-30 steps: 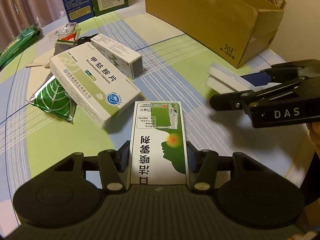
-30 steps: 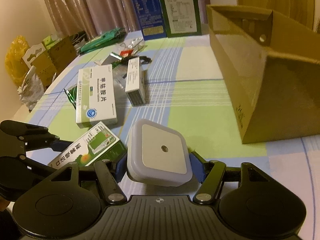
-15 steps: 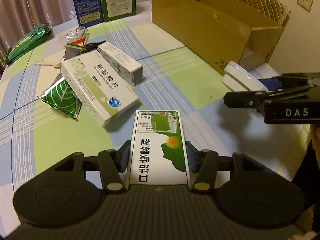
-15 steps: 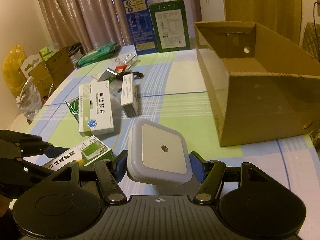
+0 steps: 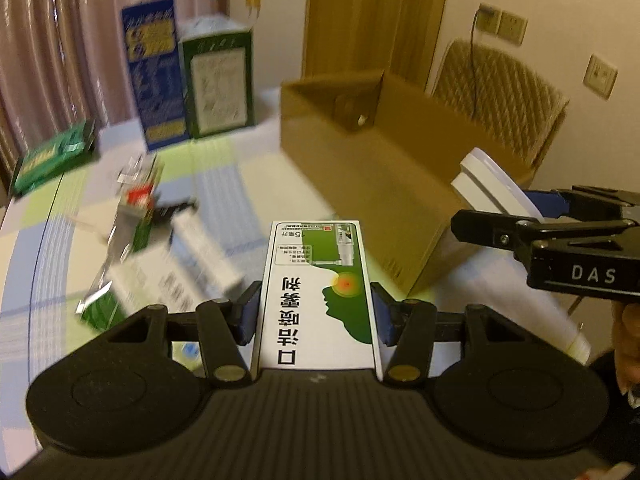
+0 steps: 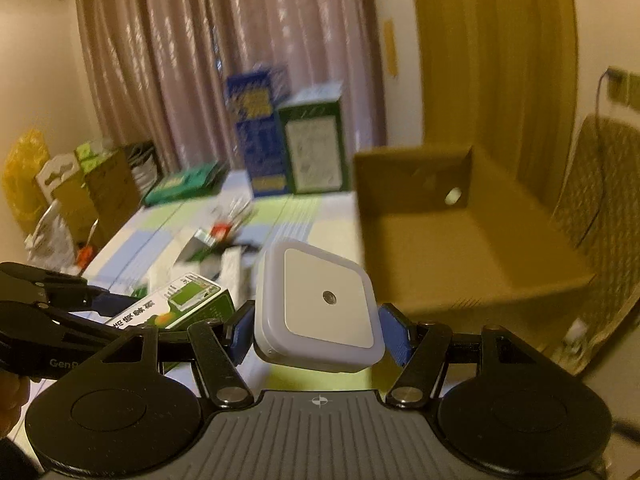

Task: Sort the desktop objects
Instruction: 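Carry the container with the right gripper while the left carries the spray box to the cardboard box, then open the right gripper over the cardboard box while the left gripper releases the spray box inside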

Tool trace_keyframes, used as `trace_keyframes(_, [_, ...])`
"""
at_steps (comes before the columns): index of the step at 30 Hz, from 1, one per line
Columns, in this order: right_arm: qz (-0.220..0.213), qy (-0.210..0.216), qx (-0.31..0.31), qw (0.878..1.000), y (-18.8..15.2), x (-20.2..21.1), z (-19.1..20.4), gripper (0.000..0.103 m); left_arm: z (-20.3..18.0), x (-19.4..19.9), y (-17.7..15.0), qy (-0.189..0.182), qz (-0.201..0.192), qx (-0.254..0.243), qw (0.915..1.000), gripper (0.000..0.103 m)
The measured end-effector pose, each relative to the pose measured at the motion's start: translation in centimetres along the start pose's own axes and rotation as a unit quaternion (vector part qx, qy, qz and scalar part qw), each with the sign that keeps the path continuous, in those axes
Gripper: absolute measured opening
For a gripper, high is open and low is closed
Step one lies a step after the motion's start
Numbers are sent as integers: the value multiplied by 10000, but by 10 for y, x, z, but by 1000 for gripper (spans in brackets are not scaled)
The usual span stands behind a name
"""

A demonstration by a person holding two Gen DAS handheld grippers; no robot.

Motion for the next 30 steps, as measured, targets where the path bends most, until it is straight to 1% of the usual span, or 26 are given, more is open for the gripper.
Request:
trace_keyframes(6, [-71,-257,-134,9996,43,-1,-59,62,-37,-23,57,-146,-260,225,9993,50])
trace_keyframes(10, [23,-441,-208,9988,54,-16,-99,62,-56,-44,84,-230,-337,297,9987,50])
trace_keyframes(14, [182,-546,-239,9981,56,-35,-131,62,-70,-66,101,-299,-364,345,9983,50])
trace_keyframes(21, [339,-560,-275,9975,48,-54,-159,62,-81,-100,107,-290,-261,282,9988,50])
trace_keyframes(29, [405,-555,-403,9968,42,-69,-170,62,-88,-124,102,-344,-206,303,9987,50])
trace_keyframes(30, [413,-564,-419,9967,42,-70,-173,62,-87,-124,102,-330,-243,323,9986,52])
Point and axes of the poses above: each gripper's, at about its wrist camera, not at the fingertips, and x roughly against the way its jaws point, z to its left, y to its top, the point moved 9 cm from there along -x, roughly the way its jaws point, and after that the axes turned 4 degrees about -z, right-handed, at the moved point
